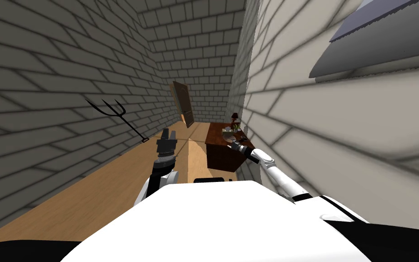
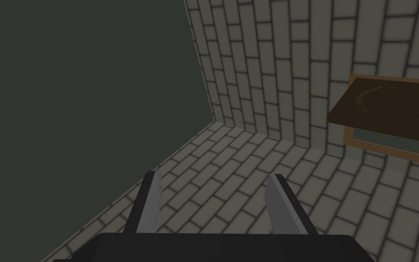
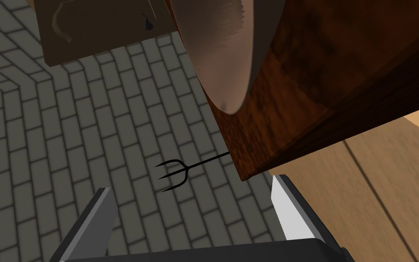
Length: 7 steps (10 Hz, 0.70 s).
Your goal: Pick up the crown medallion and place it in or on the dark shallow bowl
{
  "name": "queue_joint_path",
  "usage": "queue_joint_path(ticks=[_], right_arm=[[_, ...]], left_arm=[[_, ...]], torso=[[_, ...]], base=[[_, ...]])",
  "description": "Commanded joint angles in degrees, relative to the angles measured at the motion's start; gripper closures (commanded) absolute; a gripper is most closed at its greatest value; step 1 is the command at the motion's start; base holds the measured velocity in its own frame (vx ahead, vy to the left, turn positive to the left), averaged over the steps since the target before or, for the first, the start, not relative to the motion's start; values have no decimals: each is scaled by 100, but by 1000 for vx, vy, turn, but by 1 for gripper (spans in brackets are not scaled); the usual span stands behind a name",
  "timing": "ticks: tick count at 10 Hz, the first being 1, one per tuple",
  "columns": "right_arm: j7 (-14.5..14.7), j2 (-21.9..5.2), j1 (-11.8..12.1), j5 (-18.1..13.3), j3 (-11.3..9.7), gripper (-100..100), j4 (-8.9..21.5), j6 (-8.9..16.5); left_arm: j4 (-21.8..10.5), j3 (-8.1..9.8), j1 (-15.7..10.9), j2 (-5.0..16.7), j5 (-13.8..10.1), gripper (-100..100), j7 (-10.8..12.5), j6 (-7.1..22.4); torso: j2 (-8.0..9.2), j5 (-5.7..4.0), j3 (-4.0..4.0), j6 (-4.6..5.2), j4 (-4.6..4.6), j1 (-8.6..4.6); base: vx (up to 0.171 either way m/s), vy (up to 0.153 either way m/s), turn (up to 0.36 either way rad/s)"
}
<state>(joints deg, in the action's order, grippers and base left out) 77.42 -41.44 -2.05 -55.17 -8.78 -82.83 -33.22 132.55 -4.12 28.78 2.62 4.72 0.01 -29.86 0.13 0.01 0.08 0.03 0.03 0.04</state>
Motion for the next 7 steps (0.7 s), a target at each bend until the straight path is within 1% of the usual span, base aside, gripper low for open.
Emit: queue_joint_path(ticks=[1, 7], right_arm=[[-106, -45, -11, 1, -29, -100, 2, 1], [-106, -45, -11, 1, -29, -100, 2, 1]], left_arm=[[0, 0, 0, 0, 0, 0, 0, 0], [0, 0, 1, 0, 0, 0, 0, 0]], torso=[[0, 0, 0, 0, 0, 0], [-11, -3, -6, 2, -3, -10]], base=[[0, 0, 0], [0, 0, 0]])
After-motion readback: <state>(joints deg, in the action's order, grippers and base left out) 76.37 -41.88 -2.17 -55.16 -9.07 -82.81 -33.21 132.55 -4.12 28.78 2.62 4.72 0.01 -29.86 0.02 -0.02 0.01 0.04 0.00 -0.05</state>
